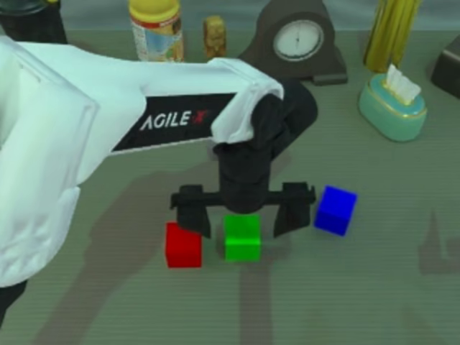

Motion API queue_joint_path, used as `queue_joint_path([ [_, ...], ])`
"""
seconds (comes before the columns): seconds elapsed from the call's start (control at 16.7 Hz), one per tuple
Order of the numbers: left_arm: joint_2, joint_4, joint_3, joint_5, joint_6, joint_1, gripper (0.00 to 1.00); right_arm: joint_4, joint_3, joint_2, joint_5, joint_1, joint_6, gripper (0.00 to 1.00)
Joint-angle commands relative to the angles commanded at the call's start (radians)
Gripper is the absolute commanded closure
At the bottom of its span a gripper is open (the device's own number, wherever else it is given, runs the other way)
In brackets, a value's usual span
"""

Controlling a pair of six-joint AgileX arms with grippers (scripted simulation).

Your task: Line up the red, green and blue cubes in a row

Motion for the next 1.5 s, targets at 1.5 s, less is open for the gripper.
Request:
queue_joint_path([
  [1.5, -0.356, -0.073, -0.082, -0.014, 0.029, 0.152, 0.0, -0.169, 0.252, 0.261, 0.0, 0.077, -0.106, 0.0],
])
